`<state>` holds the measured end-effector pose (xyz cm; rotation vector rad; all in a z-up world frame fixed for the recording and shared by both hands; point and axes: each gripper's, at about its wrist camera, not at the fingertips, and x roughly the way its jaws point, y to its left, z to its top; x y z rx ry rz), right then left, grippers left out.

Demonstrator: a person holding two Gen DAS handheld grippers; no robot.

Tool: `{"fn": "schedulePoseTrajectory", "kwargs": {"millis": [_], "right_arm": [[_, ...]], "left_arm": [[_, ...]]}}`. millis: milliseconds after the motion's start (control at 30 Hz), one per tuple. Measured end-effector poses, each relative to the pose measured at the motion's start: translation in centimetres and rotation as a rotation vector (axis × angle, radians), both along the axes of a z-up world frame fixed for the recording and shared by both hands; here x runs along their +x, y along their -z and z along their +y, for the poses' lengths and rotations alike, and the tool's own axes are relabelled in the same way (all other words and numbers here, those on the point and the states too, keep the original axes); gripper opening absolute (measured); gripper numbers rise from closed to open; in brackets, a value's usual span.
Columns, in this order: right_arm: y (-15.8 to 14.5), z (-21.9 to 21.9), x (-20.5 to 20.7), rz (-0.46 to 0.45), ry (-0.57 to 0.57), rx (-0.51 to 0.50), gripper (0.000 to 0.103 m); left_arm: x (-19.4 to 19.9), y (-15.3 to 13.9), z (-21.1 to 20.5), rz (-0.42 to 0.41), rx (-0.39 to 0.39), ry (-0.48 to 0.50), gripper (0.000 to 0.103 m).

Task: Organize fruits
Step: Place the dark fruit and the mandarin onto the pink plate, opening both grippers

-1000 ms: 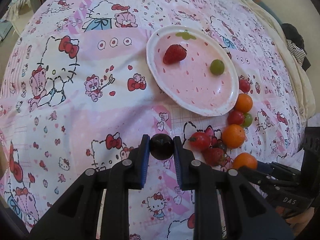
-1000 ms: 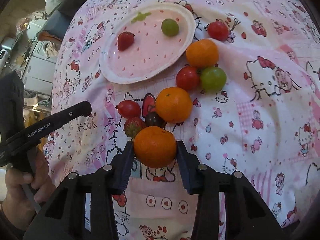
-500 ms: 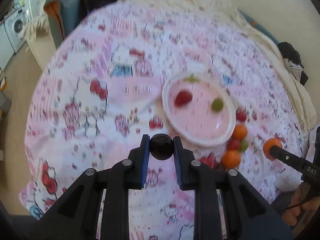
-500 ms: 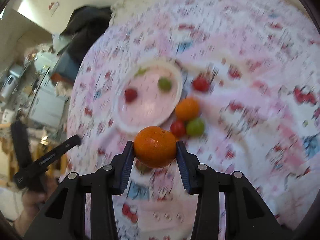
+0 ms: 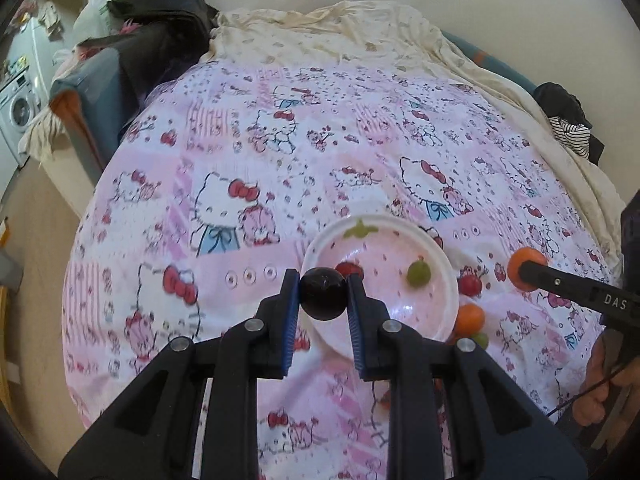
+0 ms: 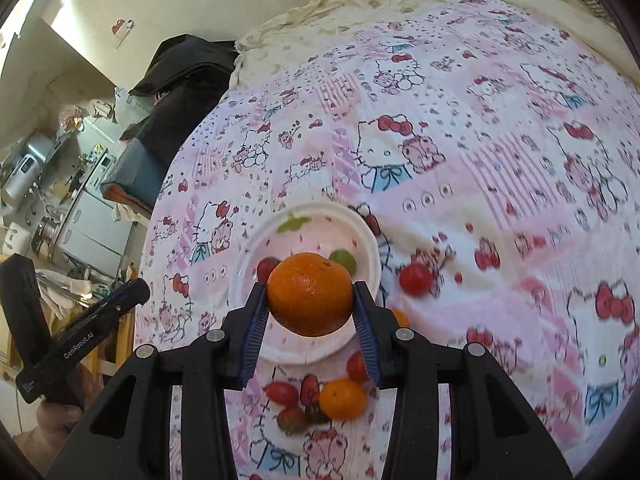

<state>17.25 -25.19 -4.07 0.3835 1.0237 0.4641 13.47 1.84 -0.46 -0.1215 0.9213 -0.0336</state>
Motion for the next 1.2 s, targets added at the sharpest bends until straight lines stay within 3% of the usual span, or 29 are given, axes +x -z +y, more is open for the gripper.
{"fn": "schedulePoseTrajectory", "kwargs": {"millis": [400,567,700,1200], "right_arm": [[1.7,1.3,6.2,0.025,-0.034,-0.007,0.044],[3.8,2.3,8.7,0.056,-0.047,-0.013,0.044],[6.7,2.6,10.5,0.125,-0.041,0.011,0.044],[10.1,5.0,12.3,0.199,-0.101,0.005,0.047]], "left_arm": [[6.1,2.2,-1.8,-0.014,0.028,0.089,0.019],[8.4,5.3,-1.8,0.016,-0.052,0.150,0.019],[9.7,8.1,-2.0,0.049,-0.044,0.155,0.020],[11.9,11.6,-3.1,0.142,-0.033,0.182,0.022]]}}
